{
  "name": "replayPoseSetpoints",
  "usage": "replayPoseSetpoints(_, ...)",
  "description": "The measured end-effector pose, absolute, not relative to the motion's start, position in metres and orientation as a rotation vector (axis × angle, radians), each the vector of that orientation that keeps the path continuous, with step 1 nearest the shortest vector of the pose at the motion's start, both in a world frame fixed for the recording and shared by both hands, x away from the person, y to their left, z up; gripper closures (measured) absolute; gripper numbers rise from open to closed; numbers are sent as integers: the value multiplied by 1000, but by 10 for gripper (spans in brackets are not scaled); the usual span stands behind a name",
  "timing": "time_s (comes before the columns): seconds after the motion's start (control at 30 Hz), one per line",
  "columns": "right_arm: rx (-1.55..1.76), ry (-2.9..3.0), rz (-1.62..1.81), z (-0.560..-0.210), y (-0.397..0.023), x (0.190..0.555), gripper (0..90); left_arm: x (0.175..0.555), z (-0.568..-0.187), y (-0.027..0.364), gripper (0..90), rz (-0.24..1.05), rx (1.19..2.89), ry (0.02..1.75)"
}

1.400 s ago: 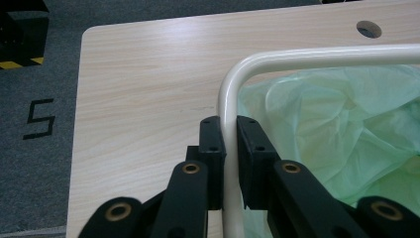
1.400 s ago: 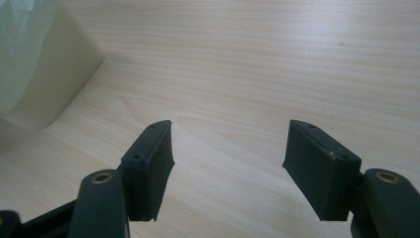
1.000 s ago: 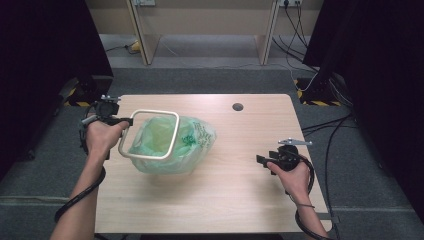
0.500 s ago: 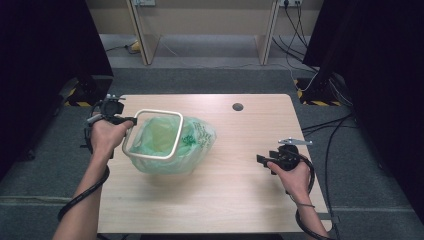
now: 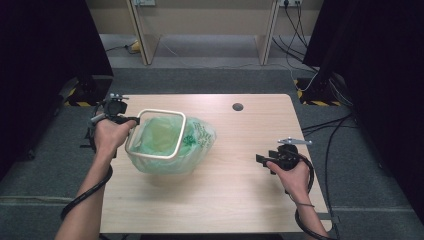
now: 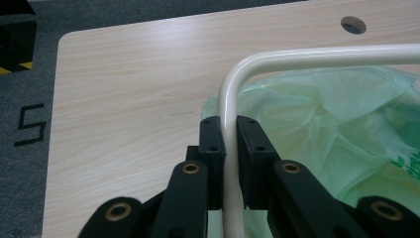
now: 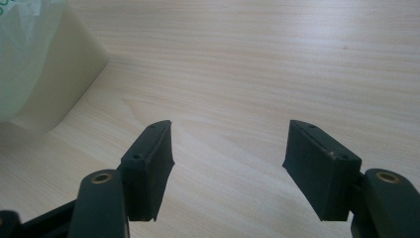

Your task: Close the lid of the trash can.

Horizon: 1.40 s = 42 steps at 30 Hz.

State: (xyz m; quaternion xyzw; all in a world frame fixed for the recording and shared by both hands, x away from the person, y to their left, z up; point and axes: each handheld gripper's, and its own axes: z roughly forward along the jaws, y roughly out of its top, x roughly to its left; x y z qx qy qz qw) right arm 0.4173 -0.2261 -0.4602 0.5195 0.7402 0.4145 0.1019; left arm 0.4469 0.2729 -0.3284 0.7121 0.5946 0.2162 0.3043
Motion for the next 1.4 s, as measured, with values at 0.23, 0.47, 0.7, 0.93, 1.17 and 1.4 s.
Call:
replayPoseSetpoints(0.23, 1532, 2185, 1225, -461, -227, 417, 352, 447, -328, 270, 815, 576, 1891, 1576)
replayPoseSetpoints(0.47, 1530, 2182, 1226, -460, -227, 417, 352, 448, -329, 266, 815, 581, 1896, 1576)
replayPoseSetpoints(0.7, 1532, 2185, 1228, -460, -226, 417, 352, 449, -329, 263, 814, 579, 1896, 1575)
replayPoseSetpoints(0.93, 1532, 2187, 1228, -461, -226, 417, 352, 449, -330, 261, 815, 583, 1903, 1574)
replayPoseSetpoints(1.17, 1533, 2188, 1228, -462, -226, 417, 351, 450, -331, 257, 814, 580, 1906, 1571)
replayPoseSetpoints(1.4, 1531, 2189, 1227, -462, -226, 417, 352, 451, -333, 256, 814, 581, 1905, 1575)
